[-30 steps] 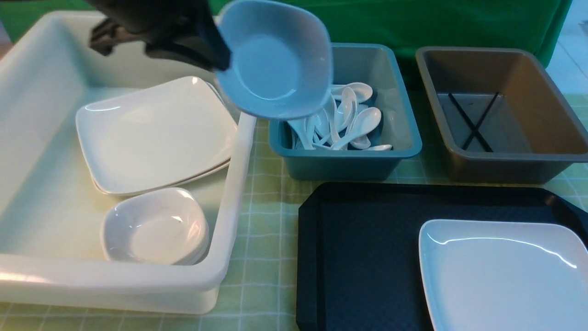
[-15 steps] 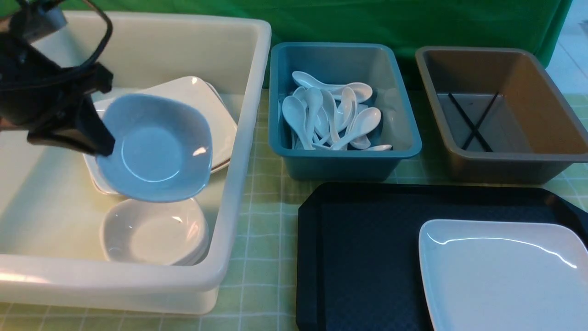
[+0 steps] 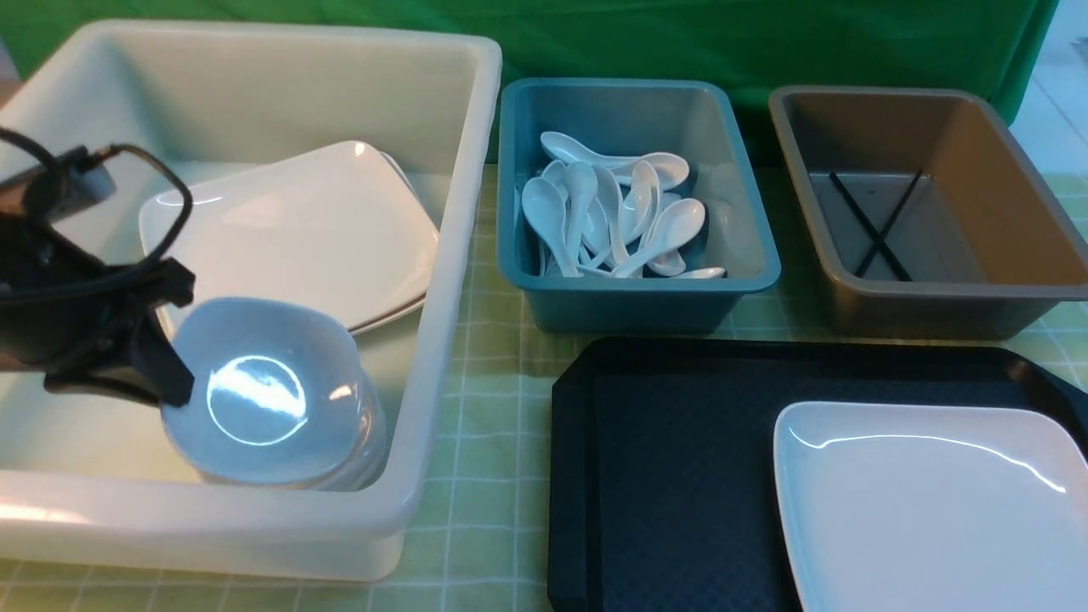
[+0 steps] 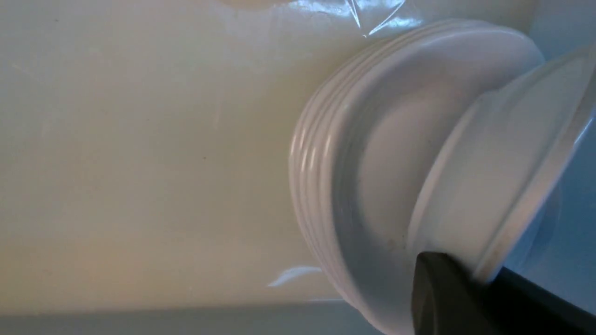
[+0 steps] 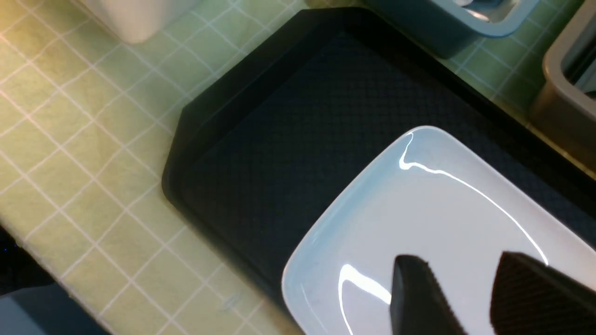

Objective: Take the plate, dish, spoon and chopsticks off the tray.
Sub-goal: Use the left arm to put the small plate into the large storage box on the left

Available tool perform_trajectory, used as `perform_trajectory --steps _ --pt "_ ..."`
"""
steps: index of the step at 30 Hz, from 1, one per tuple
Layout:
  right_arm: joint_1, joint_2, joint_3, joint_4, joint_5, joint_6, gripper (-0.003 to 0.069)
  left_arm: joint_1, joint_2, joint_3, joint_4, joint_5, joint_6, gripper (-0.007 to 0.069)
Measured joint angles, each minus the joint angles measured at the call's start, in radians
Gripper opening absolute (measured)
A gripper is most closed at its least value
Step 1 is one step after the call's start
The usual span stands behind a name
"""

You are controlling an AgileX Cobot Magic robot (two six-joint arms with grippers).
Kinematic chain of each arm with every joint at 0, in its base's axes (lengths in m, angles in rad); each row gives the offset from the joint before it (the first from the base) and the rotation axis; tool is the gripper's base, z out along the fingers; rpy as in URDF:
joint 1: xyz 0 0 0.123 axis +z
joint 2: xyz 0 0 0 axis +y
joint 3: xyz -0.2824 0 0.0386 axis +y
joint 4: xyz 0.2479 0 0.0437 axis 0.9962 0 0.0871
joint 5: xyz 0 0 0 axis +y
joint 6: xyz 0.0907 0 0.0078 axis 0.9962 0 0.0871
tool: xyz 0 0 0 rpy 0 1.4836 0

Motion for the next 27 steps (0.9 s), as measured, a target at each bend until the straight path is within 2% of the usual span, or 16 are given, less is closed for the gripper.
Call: perform_trajectory --steps 8,15,20,22,23,27 --pt "0.0 0.0 0.0 0.0 -0.002 0.0 0.0239 0.0 0.032 0.033 -0.026 -0.033 -0.052 0.0037" --pt "0.0 0.0 0.0 0.0 -0.002 0.001 0.0239 0.0 0.038 0.039 -0.025 -0.029 -0.094 0.0179" --pt "0.0 0.0 0.0 0.0 0.012 0.011 0.0239 0.0 0.026 0.01 0.019 -0.006 -0.154 0.0358" --pt "0.0 0.0 0.0 0.0 0.013 0.018 0.0239 0.0 0.02 -0.003 0.034 0.0 -0.172 0.0382" --pt "0.0 0.0 0.0 0.0 0.015 0.025 0.0239 0.0 0.006 -0.037 0.056 0.019 -0.189 0.0419" --pt "0.0 0.0 0.0 0.0 0.015 0.031 0.0239 0.0 -0.004 -0.096 0.062 0.078 -0.194 0.0456"
